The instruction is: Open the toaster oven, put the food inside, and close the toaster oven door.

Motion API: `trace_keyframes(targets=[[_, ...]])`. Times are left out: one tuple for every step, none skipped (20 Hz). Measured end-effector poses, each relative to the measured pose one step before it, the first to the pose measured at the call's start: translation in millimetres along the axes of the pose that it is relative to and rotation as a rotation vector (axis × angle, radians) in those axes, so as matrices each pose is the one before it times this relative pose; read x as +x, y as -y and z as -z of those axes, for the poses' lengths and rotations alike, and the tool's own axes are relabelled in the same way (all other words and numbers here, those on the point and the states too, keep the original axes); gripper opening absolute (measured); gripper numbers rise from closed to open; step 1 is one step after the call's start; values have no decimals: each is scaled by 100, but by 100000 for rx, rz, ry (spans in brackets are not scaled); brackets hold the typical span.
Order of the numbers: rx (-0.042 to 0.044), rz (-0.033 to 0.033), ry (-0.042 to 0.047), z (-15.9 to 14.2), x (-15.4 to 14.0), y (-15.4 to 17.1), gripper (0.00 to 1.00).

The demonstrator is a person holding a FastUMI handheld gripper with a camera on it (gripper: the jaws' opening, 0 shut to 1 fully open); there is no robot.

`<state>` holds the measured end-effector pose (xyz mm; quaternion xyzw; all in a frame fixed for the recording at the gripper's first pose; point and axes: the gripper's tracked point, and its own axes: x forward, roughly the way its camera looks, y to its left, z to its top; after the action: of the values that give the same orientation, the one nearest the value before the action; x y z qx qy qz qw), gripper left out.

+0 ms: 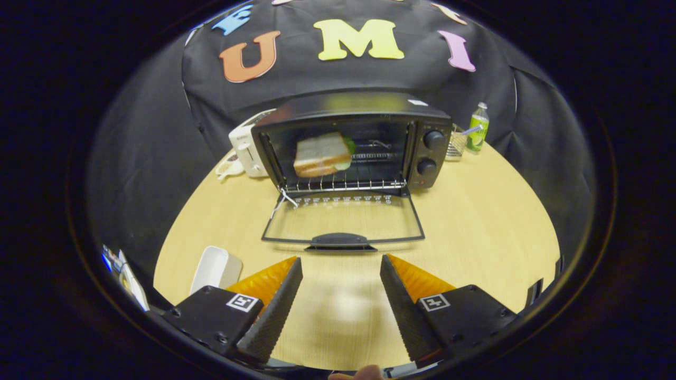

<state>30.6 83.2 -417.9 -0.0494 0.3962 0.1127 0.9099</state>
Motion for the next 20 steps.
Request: trace_keyframes(targets=[[394, -201, -1440, 566, 872, -127, 96], [521, -458, -2721, 882, 1117, -168, 96], [589, -342, -1429, 456, 786, -28, 96], [376, 154, -1159, 362, 709, 46, 96], [229, 168, -746, 193, 689, 32, 96], [452, 157, -774, 151, 593, 54, 96], [1022, 100, -722, 89, 612, 5, 96], [1292, -68, -581, 45, 564, 88, 96], [1224, -83, -546, 80, 512, -19, 96], [633, 373, -588, 54, 437, 76, 96], [548, 219, -29, -40, 322, 20, 96], [92, 460, -20, -105, 305, 76, 96], [129, -157, 43, 3, 336, -101, 96], [17, 34, 58, -112, 270, -122, 96], [-367, 122, -664, 95, 295, -103, 96], [-707, 767, 1425, -274, 157, -63, 96], [-826, 397, 413, -295, 223, -72, 96], [-232, 1177, -306, -34, 190, -67, 96], [177, 1190, 601, -226, 191, -46, 96], [-362, 1211, 125, 120, 4, 41, 95]])
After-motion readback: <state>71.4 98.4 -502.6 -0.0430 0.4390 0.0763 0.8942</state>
